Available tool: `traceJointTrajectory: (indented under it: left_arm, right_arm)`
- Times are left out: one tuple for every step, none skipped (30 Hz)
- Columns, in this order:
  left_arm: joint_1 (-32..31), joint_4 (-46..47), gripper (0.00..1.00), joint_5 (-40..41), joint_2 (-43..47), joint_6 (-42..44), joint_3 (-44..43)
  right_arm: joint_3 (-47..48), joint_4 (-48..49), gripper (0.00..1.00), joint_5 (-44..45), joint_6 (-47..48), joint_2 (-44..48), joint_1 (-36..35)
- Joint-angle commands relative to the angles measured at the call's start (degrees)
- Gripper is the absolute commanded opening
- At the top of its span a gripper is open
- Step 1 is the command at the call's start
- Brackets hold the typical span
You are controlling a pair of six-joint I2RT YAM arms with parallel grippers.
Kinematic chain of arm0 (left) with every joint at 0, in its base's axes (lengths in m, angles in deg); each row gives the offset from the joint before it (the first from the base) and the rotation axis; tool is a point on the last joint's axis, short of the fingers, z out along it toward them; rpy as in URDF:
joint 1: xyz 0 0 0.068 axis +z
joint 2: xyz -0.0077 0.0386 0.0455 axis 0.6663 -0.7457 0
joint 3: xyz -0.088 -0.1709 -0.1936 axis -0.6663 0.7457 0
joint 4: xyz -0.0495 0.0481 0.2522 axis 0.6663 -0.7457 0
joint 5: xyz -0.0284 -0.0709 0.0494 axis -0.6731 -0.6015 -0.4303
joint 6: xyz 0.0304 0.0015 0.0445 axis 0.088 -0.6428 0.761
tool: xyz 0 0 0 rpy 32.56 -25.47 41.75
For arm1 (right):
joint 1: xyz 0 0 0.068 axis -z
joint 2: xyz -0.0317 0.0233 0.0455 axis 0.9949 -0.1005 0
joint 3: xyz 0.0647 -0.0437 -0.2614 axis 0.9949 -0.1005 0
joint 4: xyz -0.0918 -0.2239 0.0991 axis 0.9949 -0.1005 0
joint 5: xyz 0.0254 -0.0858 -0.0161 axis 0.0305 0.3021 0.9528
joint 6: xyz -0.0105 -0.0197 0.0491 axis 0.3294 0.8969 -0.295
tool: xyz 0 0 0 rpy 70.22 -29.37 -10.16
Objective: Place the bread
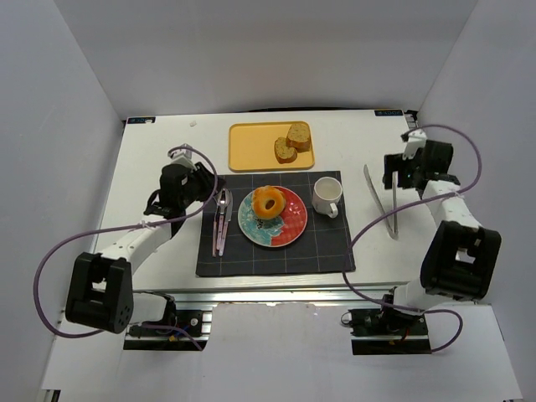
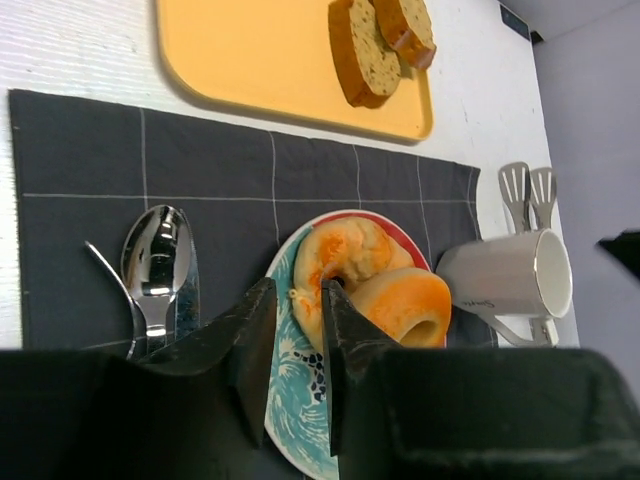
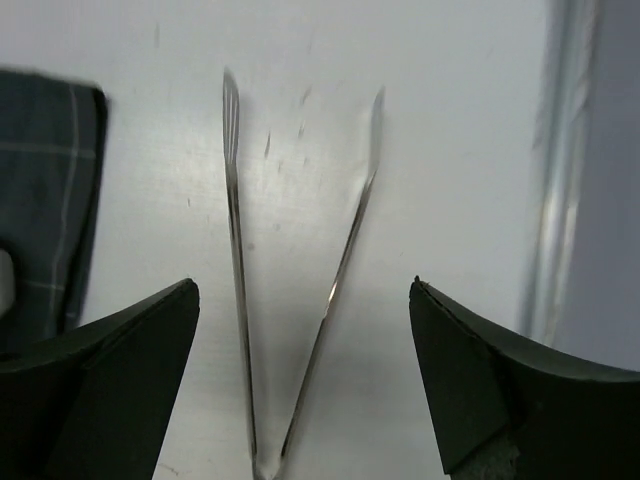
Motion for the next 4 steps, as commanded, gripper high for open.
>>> traceJointTrajectory:
  left_arm:
    - [0.05,0.09,0.35,-4.04,-0.27,0.76,-2.57]
    - [-0.04,-0.26,0.35,-4.40,-0.36,0.94,-2.83]
    - [-0.04,-0.61,0.35,-4.57,-0.36,1.29,-3.01]
    - [-0.04,-0.87,0.36,-4.58,-0.18,1.46,-3.27]
  right_arm:
    - [6.48,0.56,0.90,-1.84,1.51,5.45,0.09]
    - [7.36,1.35,0.90,-2.37,0.20,6.59,0.01]
    - [8.41,1.18,0.89,-3.51,-0.51,7.04,-0.26]
    - [9.47,1.01,0.90,-4.21,-1.04,7.30,-0.52]
